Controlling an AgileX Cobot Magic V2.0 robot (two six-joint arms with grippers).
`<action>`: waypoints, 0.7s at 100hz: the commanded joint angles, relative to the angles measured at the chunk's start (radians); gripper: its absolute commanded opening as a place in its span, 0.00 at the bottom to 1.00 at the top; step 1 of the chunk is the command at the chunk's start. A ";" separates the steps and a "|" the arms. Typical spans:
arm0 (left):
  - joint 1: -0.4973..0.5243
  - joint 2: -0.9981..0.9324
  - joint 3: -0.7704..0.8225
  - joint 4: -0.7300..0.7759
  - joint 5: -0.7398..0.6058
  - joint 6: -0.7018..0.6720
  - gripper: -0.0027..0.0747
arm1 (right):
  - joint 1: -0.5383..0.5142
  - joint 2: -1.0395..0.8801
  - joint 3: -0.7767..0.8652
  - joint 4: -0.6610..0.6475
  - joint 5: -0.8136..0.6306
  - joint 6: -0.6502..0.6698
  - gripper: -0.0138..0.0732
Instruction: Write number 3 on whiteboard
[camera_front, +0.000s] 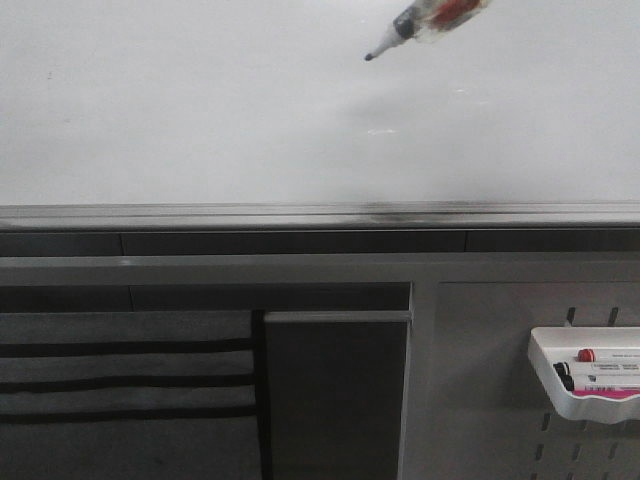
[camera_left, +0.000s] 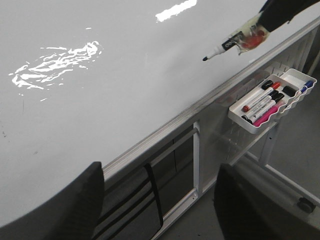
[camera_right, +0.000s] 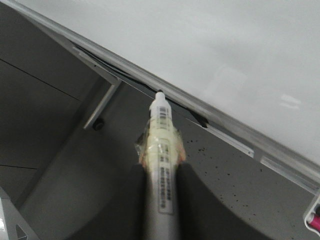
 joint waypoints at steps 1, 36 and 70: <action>0.003 -0.002 -0.024 -0.028 -0.079 -0.008 0.60 | -0.008 0.020 -0.073 0.068 -0.027 -0.053 0.17; 0.003 -0.002 -0.024 -0.028 -0.097 -0.008 0.60 | 0.028 0.215 -0.297 0.037 -0.010 -0.064 0.17; 0.003 -0.002 -0.024 -0.028 -0.098 -0.008 0.60 | 0.028 0.298 -0.367 -0.019 -0.056 -0.064 0.17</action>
